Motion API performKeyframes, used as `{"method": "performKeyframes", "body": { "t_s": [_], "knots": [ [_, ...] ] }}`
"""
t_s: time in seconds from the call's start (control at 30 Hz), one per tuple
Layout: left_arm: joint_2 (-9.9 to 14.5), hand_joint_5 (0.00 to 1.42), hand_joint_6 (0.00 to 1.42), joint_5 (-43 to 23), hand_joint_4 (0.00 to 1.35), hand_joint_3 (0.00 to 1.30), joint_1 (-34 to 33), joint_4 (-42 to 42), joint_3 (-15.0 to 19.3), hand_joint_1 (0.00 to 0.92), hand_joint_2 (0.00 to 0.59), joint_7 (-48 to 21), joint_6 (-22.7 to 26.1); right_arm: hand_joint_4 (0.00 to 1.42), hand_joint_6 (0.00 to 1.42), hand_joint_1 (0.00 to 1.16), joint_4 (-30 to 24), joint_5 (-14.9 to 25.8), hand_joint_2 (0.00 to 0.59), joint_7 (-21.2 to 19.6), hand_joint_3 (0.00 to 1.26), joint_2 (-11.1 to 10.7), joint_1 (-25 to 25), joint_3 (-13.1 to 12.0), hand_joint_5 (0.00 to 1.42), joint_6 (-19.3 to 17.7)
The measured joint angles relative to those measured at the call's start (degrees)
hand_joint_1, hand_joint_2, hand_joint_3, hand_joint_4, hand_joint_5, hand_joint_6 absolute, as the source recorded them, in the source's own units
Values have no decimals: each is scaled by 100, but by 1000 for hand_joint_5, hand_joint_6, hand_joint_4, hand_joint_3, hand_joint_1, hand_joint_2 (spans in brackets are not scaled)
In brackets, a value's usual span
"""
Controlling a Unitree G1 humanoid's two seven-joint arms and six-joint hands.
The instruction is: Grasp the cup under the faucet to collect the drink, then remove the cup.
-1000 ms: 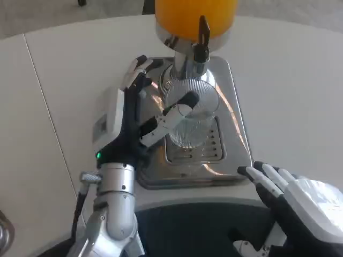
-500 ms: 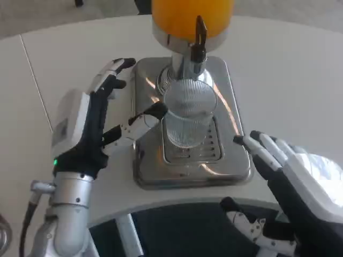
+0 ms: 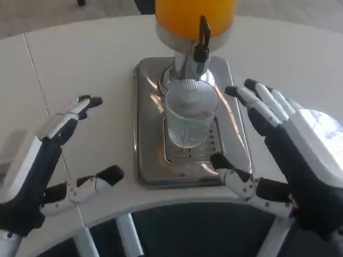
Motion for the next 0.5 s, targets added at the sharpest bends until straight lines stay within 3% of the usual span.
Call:
{"method": "performKeyframes", "body": {
  "t_s": [0.13, 0.27, 0.5],
  "knots": [
    [250, 134, 211, 300, 1, 85, 912, -596, 450, 99, 118, -21, -512, 0, 18, 468, 319, 144, 419, -266, 86, -47, -486, -129, 0, 47],
    [273, 97, 187, 680, 0, 64, 1593, -1036, 788, 99, 119, -21, -809, 0, 1, 434, 840, 329, 421, -539, 75, -112, -1012, -186, 0, 122],
    [246, 44, 151, 945, 0, 20, 2201, -1562, 1020, 99, 121, -95, -1088, 0, 0, 387, 1633, 605, 414, -1087, 64, -231, -1726, -128, 0, 119]
  ]
}}
